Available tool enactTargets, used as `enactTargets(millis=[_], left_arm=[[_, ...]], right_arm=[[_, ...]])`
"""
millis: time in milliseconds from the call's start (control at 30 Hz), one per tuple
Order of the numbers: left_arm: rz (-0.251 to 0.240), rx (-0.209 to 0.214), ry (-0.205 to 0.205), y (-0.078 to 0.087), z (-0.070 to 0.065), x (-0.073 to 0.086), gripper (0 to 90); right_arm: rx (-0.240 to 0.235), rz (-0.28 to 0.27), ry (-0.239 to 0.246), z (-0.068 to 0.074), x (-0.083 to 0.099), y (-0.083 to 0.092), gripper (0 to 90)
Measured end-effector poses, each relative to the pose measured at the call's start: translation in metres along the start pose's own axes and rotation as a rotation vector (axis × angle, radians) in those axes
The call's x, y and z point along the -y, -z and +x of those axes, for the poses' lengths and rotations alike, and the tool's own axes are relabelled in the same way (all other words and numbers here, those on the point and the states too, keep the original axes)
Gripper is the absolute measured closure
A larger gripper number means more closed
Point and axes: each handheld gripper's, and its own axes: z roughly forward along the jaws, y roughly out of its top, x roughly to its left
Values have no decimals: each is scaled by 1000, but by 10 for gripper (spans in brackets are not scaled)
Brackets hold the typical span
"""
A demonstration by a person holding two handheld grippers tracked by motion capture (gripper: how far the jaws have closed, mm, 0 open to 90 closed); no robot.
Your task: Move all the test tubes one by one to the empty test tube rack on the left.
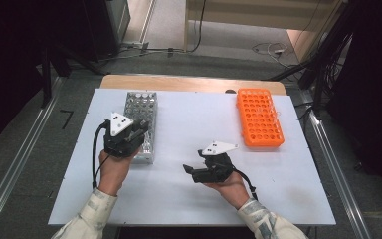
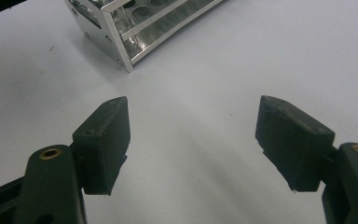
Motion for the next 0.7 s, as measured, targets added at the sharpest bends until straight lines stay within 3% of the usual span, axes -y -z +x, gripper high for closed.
enactTargets(millis=[400,700], left_arm=[[90,-28,-25,-12,-5,15,746],[141,-19,-25,-15,-4,18,744]], right_arm=[[-3,2,2,0,0,0,248],[-3,3,-1,1,0,0,248]])
